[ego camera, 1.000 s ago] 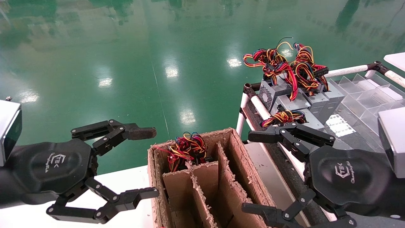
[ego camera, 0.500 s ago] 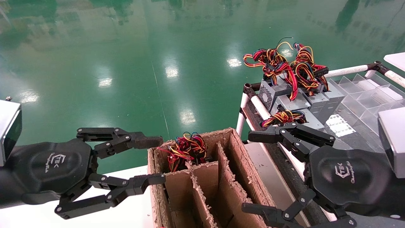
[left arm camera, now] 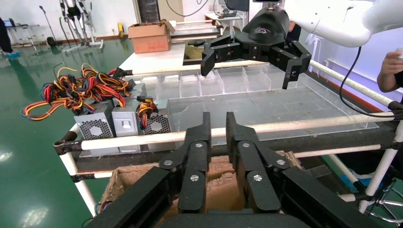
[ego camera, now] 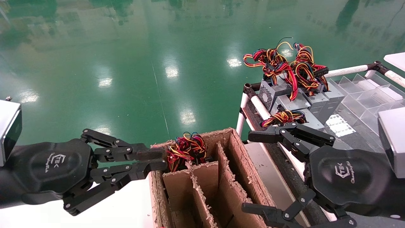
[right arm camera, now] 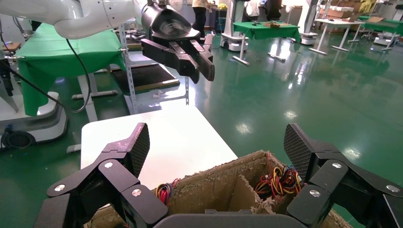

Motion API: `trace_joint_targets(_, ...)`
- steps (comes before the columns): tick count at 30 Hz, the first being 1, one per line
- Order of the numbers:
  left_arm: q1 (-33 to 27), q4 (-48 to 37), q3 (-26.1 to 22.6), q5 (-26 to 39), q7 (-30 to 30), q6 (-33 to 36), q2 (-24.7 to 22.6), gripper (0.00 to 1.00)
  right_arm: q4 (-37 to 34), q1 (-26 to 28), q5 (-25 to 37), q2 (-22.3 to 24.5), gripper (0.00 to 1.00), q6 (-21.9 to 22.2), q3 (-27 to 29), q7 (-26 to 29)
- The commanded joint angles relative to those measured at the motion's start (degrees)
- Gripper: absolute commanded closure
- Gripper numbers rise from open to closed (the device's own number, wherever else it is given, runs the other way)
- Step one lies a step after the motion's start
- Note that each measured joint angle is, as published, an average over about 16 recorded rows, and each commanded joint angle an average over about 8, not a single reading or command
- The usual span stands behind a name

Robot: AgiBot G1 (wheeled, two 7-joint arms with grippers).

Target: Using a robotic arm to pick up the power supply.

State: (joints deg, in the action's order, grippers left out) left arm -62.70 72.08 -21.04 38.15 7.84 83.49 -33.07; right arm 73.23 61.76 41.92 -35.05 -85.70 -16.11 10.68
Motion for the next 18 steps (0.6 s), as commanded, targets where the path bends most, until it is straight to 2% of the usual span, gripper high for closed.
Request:
trace_joint_targets(1, 0.0, 0.0, 0.0, 0.0, 0.0, 0.0, 0.0, 1.0, 0.0, 0.0, 0.0, 0.0, 0.0, 0.0, 0.0, 0.0)
trace_joint_targets(4, 0.0, 0.0, 0.0, 0.0, 0.0, 0.0, 0.0, 1.0, 0.0, 0.0, 0.0, 0.0, 0.0, 0.0, 0.0, 0.0)
trace_joint_targets(12, 0.0, 0.0, 0.0, 0.0, 0.0, 0.0, 0.0, 0.0, 0.0, 0.0, 0.0, 0.0, 0.0, 0.0, 0.0, 0.0)
trace_joint_targets(18, 0.0, 0.0, 0.0, 0.0, 0.0, 0.0, 0.0, 0.0, 0.0, 0.0, 0.0, 0.0, 0.0, 0.0, 0.0, 0.0)
